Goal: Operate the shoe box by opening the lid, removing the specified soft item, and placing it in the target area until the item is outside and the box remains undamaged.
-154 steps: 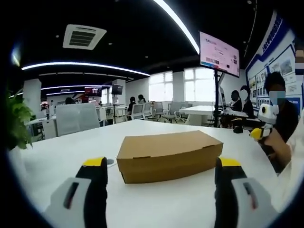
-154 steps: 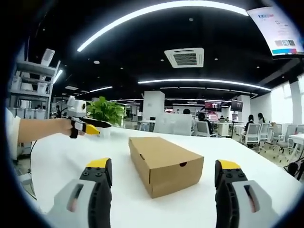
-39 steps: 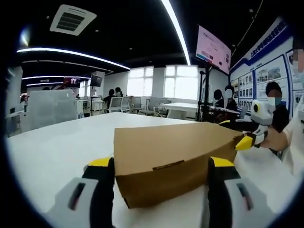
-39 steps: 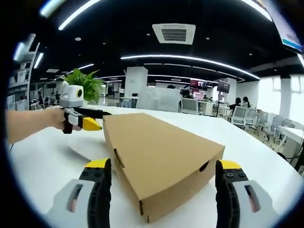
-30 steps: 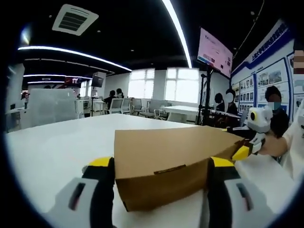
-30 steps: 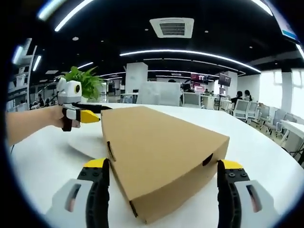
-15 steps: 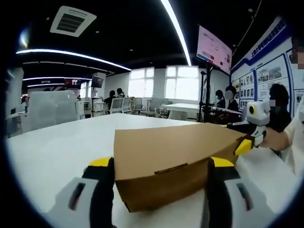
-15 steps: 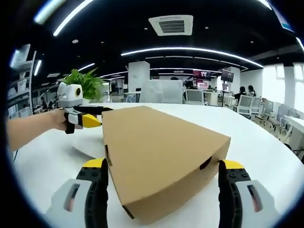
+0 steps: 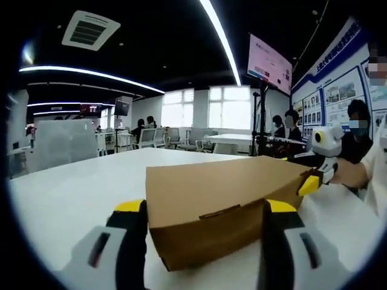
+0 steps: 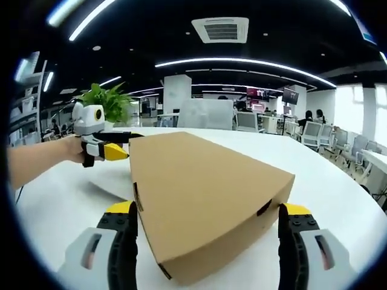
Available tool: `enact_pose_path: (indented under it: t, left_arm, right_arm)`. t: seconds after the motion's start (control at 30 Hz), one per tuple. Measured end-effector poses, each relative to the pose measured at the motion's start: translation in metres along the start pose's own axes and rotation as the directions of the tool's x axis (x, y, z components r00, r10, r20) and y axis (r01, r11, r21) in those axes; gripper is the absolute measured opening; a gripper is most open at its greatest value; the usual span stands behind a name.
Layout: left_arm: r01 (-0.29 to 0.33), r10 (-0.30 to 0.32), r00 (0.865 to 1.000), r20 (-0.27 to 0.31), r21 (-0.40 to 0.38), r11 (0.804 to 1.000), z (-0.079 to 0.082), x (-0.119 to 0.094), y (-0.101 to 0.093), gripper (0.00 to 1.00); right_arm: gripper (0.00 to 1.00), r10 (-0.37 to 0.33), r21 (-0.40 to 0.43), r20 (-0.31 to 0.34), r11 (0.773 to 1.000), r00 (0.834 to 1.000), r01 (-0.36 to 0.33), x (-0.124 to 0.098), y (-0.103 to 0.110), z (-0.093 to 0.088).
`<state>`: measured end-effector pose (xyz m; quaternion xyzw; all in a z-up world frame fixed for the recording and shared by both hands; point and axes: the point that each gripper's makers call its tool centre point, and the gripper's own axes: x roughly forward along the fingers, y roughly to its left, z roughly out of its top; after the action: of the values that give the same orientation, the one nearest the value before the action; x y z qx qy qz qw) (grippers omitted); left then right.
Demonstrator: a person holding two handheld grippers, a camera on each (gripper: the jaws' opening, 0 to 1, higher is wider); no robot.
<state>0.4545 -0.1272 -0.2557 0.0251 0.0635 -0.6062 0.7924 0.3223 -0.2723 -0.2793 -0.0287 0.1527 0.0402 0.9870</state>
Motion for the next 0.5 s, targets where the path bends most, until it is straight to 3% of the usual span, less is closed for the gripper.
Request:
enact_pose_path:
  t: [0.13,0.27,0.33,0.37,0.5]
  left_arm:
    - [-0.002,0.002,1.0,0.013,0.003,1.0,0.0,0.001,0.0,0.81]
    - [0.004,-0.003,1.0,-0.029,0.045,0.999,-0.003,0.003,0.0,0.81]
    - [0.007,-0.005,0.999,-0.051,0.042,0.999,-0.009,0.003,0.0,0.8]
    - [0.011,-0.01,0.996,-0.091,0.014,1.0,-0.017,0.002,0.0,0.79]
    - [0.008,-0.006,0.998,-0.066,0.023,1.0,-0.014,0.003,-0.001,0.79]
  right_arm:
    - [1.0,-0.015,0.002,0.007,1.0,1.0,0.015,0.0,0.001,0.0]
    - [1.0,-0.009,0.001,0.013,1.0,1.0,0.009,-0.002,-0.001,-0.001]
    - [1.0,0.003,0.011,0.028,1.0,1.0,-0.004,-0.003,-0.003,0.0]
    - [1.0,0.007,0.019,0.035,1.0,0.999,-0.008,-0.003,-0.004,0.0]
    - [1.0,0.002,0.017,0.036,1.0,0.999,-0.003,-0.002,-0.003,0.0]
